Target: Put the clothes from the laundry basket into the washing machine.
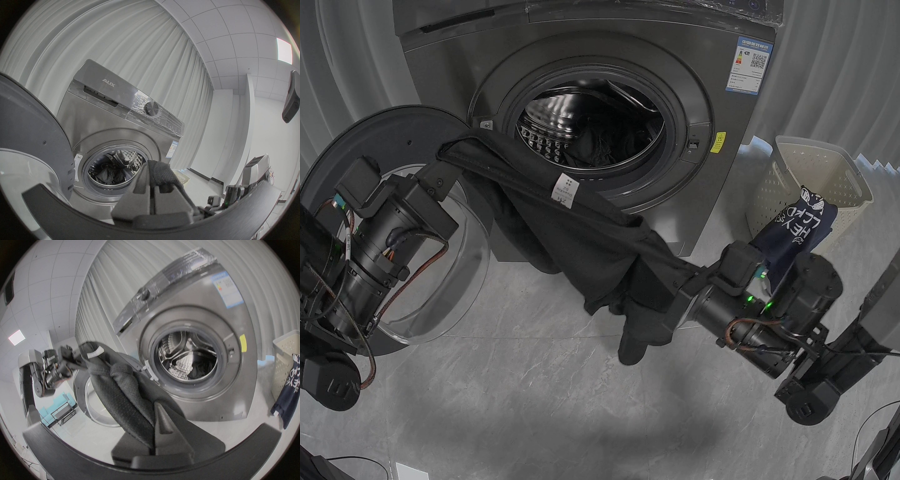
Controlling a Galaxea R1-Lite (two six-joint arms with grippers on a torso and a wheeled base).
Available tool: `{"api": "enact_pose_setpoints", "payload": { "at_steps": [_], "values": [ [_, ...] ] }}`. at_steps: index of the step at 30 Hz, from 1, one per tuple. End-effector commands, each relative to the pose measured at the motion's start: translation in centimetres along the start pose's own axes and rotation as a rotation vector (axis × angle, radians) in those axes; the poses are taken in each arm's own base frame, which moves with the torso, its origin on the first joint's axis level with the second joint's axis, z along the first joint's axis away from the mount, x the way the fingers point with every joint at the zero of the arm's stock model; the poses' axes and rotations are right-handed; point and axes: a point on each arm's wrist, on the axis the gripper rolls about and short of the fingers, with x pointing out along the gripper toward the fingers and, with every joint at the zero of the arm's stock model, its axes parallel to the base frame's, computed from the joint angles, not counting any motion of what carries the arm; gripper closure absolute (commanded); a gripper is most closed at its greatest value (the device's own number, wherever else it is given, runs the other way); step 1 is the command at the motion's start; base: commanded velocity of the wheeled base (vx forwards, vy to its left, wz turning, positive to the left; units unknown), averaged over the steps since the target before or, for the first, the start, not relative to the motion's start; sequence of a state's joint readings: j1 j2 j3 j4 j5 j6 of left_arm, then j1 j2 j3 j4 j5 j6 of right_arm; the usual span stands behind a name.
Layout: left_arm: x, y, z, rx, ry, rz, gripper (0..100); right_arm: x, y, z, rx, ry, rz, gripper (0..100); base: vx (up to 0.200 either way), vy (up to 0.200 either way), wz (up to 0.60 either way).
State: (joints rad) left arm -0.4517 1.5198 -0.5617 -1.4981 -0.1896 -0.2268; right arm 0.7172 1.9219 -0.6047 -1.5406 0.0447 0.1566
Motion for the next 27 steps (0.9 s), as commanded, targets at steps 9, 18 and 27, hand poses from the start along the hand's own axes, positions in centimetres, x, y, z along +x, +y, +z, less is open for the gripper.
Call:
{"api": "enact_pose_setpoints", "payload": {
  "at_steps": [9,18,27],
  "values": [
    [0.1,-0.2,-0.5,-0.009,0.014,-0.007,100,4.8,-0.5,-7.9,0.007,0.113,0.026,0,0.0,0.0,0.0],
    [0.2,-0.5,-0.5,-0.017,0.014,-0.021,100,6.1,-0.2,-10.1,0.005,0.126,0.038,0,0.0,0.0,0.0],
    [0.2,-0.5,-0.5,-0.016,0.016,-0.019,100,7.0,0.1,-10.8,0.003,0.111,0.051,0,0.0,0.0,0.0]
  ]
}}
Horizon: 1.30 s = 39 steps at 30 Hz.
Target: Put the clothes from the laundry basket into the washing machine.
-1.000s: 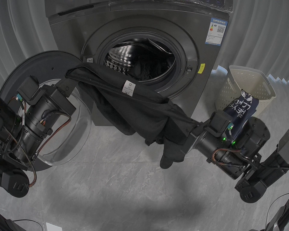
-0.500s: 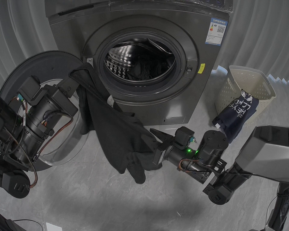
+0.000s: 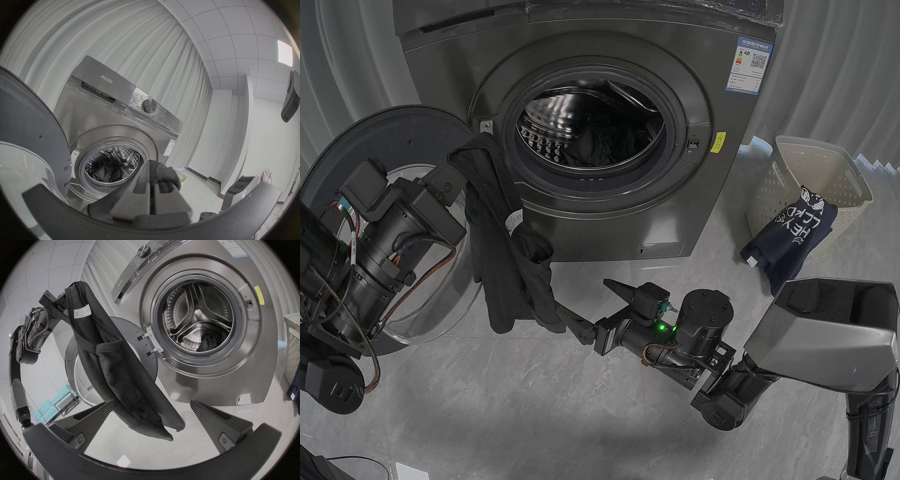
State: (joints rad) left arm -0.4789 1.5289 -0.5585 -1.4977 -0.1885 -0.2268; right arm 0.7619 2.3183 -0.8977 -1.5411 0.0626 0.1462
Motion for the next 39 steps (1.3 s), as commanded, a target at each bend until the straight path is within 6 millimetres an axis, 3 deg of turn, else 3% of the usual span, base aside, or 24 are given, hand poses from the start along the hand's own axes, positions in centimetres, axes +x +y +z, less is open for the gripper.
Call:
{"api": "enact_pose_setpoints", "payload": {
  "at_steps": [1,10,16,22,26,33,39],
  "values": [
    [0.0,0.0,-0.1,0.0,0.001,0.0,100,0.7,0.1,-0.4,-0.001,-0.011,0.007,0,0.0,0.0,0.0],
    [0.0,0.1,-0.1,0.0,0.002,0.002,100,0.6,0.4,-0.7,0.003,0.003,0.05,0,0.0,0.0,0.0],
    [0.1,0.0,-0.1,0.0,0.001,0.0,100,-2.1,0.9,1.2,0.005,0.033,0.049,0,0.0,0.0,0.0],
    [0.1,0.0,-0.1,0.0,0.001,0.0,100,-2.8,3.0,1.5,0.009,0.046,0.099,0,0.0,0.0,0.0],
    [0.0,0.0,-0.1,0.0,0.001,0.0,100,-1.8,4.2,0.6,0.012,0.047,0.128,0,0.0,0.0,0.0],
    [0.0,0.0,0.0,0.0,0.0,0.0,100,1.9,4.0,-2.3,0.012,0.018,0.132,0,0.0,0.0,0.0],
    [0.0,0.1,0.0,0.001,-0.001,0.001,100,4.1,3.1,-3.3,0.007,-0.013,0.115,0,0.0,0.0,0.0]
  ]
}}
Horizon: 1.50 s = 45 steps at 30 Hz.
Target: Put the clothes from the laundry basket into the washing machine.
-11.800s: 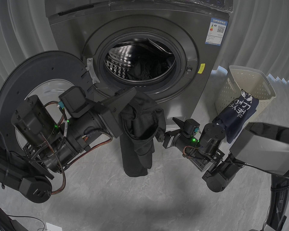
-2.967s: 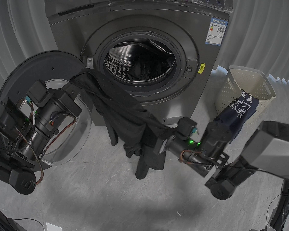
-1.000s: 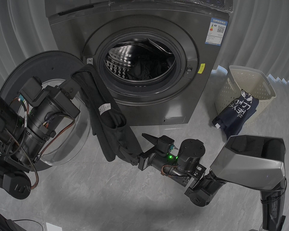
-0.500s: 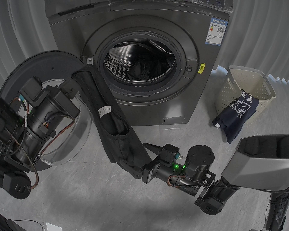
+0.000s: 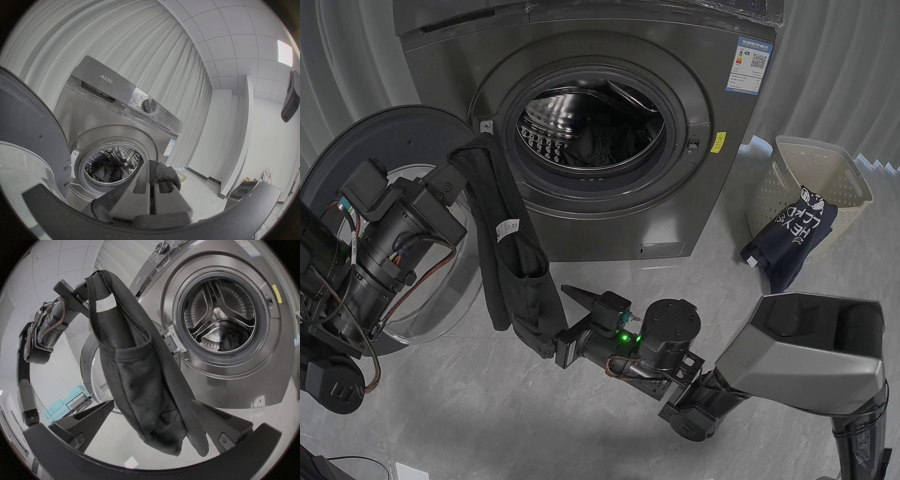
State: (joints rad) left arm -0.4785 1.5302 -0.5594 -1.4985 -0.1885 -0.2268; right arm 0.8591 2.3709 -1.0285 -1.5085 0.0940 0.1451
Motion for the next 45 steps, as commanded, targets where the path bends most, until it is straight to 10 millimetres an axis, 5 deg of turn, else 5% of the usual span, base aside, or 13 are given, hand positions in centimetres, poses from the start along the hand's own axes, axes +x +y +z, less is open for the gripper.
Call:
{"api": "enact_pose_setpoints", "payload": {
  "at_steps": [1,6,7,14,23,34,42,43,45],
  "values": [
    [0.0,0.0,0.0,0.0,0.0,0.0,100,1.7,-1.4,-2.6,-0.003,0.008,-0.022,0,0.0,0.0,0.0],
    [0.0,0.0,0.0,0.0,0.0,0.001,100,2.2,-3.4,-2.0,-0.013,-0.035,-0.088,0,0.0,0.0,0.0],
    [0.0,0.0,0.0,0.0,0.0,0.001,100,2.1,-3.8,-1.7,-0.016,-0.047,-0.098,100,0.0,0.0,0.0],
    [0.0,0.1,0.0,0.003,-0.002,0.003,100,0.6,-4.5,1.2,-0.023,-0.07,-0.125,100,0.0,0.0,0.0],
    [0.0,0.1,0.0,0.003,-0.002,0.003,100,-2.4,-2.8,3.8,-0.012,-0.041,-0.119,100,0.0,0.0,0.0],
    [-0.2,1.3,0.3,0.027,-0.001,0.036,100,-7.7,-5.1,11.4,-0.054,-0.142,-0.23,100,0.0,0.0,0.0],
    [-0.2,0.9,0.4,0.02,-0.007,0.027,100,-8.1,-4.7,7.0,-0.015,-0.001,-0.22,100,0.0,0.0,0.0],
    [-0.2,0.8,0.4,0.019,-0.008,0.024,100,-7.8,-4.7,6.6,-0.012,0.005,-0.218,0,0.0,0.0,0.0],
    [-0.2,0.4,0.5,0.011,-0.012,0.014,100,-6.9,-4.8,5.2,-0.005,0.02,-0.215,0,0.0,0.0,0.0]
  ]
}}
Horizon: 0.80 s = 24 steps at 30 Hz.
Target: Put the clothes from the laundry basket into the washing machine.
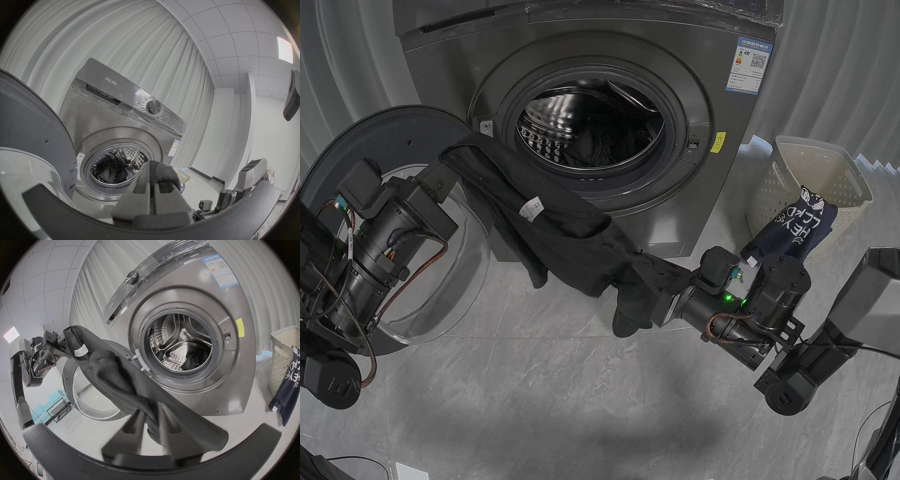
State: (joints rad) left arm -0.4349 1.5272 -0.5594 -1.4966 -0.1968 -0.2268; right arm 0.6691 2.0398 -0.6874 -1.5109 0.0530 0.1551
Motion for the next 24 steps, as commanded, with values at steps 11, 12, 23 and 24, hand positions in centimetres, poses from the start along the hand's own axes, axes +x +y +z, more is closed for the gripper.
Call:
{"api": "enact_pose_setpoints", "payload": {
  "at_steps": [11,12,23,24],
  "values": [
    [0.1,-0.8,0.2,-0.014,-0.009,-0.022,100,2.2,2.4,-5.9,0.018,0.119,0.077,0,0.0,0.0,0.0],
    [0.2,-0.8,0.1,-0.014,-0.008,-0.021,100,2.2,3.1,-6.2,0.019,0.127,0.096,0,0.0,0.0,0.0],
    [0.1,-0.7,0.1,-0.013,-0.005,-0.018,100,3.5,6.2,-6.8,0.027,0.1,0.204,0,0.0,0.0,0.0],
    [0.1,-0.7,0.1,-0.013,-0.005,-0.018,100,3.5,6.2,-6.9,0.029,0.1,0.204,0,0.0,0.0,0.0]
  ]
}}
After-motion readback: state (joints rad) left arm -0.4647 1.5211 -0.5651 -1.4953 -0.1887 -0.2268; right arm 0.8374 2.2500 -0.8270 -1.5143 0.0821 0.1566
